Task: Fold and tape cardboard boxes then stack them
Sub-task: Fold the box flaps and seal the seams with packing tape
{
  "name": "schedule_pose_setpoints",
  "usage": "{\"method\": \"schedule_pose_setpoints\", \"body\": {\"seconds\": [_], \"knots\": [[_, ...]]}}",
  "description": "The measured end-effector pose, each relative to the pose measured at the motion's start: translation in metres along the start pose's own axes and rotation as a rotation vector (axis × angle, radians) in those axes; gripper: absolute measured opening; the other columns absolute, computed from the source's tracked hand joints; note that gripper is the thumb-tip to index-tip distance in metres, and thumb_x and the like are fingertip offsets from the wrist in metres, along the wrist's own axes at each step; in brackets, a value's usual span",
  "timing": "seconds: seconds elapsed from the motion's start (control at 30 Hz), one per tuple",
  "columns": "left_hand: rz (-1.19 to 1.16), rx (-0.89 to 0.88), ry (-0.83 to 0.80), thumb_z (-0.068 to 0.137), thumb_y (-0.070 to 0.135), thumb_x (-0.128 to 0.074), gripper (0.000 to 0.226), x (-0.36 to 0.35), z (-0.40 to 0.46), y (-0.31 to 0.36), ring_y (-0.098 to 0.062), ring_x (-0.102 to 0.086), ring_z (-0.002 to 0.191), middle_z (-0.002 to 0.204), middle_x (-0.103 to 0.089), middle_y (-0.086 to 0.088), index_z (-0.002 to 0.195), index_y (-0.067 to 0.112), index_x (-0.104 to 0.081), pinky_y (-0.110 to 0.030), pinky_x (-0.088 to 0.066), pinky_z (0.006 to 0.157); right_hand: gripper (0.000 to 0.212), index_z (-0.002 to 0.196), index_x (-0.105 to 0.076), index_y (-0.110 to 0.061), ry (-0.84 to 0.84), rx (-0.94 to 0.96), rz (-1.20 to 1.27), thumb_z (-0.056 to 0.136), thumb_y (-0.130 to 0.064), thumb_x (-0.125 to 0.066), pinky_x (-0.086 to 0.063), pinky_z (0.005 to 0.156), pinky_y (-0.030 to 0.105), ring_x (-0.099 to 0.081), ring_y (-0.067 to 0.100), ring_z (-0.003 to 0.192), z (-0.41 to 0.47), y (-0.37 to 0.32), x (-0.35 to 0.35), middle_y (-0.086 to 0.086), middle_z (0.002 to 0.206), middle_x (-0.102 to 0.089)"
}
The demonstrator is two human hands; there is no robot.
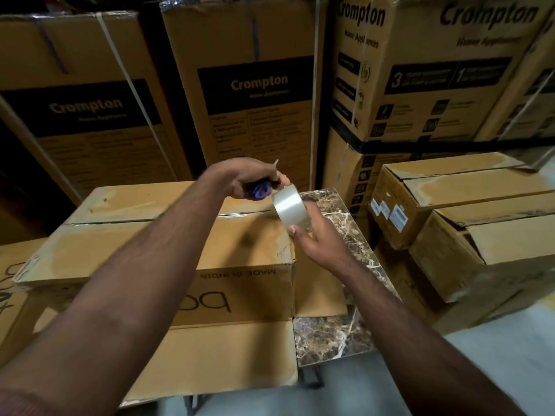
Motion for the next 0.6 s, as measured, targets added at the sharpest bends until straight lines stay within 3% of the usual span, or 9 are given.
{"method": "schedule_pose_setpoints", "body": {"seconds": [0.13,0.27,0.37,0.47,0.6], "knots": [[0.161,-0.111,-0.078,0.094,0.018,-0.066,0.022,0.005,0.008,0.006,-0.01,-0.052,0.073,0.11,-0.062,-0.003,0.115,0.015,-0.07,-0.021,-0.044,0.058,0.049,0.139,-0.044,-0.015,0.006,0.014,0.011,0.095,-0.031,-0.059,-0.054,0.073,0.035,-0.063,0.015,0.095,0.01,0.008,0.007,0.002,0.112,-0.063],[0.263,-0.237,0.058,0.093,0.015,-0.069,0.025,0.005,0.024,0.013,-0.012,-0.057,0.084,0.103,-0.064,0.0,0.118,0.011,-0.066,-0.026,-0.047,0.075,0.047,0.134,-0.046,-0.015,0.013,-0.007,0.038,0.093,-0.035,-0.058,-0.052,0.074,0.034,-0.062,0.016,0.097,0.028,0.011,0.006,0.003,0.111,-0.063],[0.307,-0.22,0.112,0.094,0.018,-0.068,0.017,0.012,0.038,0.01,-0.015,-0.058,0.087,0.099,-0.065,-0.001,0.11,0.014,-0.069,-0.031,-0.047,0.079,0.046,0.132,-0.048,-0.017,0.0,-0.016,0.035,0.092,-0.037,-0.058,-0.056,0.081,0.041,-0.063,0.018,0.101,0.035,0.015,0.003,0.003,0.113,-0.064],[0.387,-0.209,0.101,0.098,0.02,-0.062,0.007,0.018,0.049,0.005,-0.011,-0.054,0.079,0.094,-0.065,-0.001,0.097,0.017,-0.069,-0.025,-0.045,0.068,0.04,0.126,-0.051,-0.019,0.023,-0.023,0.041,0.094,-0.039,-0.063,-0.058,0.073,0.047,-0.066,0.017,0.093,0.043,0.016,-0.003,0.001,0.107,-0.065],[0.398,-0.26,0.066,0.102,0.022,-0.057,0.009,0.023,0.068,0.011,-0.009,-0.051,0.071,0.09,-0.06,-0.001,0.097,0.017,-0.062,-0.021,-0.042,0.06,0.045,0.121,-0.055,-0.017,0.053,-0.061,-0.025,0.093,-0.052,-0.061,-0.06,0.071,0.041,-0.063,0.014,0.095,0.055,0.022,-0.003,-0.001,0.108,-0.06]]}}
Point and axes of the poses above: each hand's wrist, its own z-axis towards the middle knuckle, its own x-axis out of the back of the hand, y = z × x, the point moved 2 cm from there along z, towards the middle knuckle
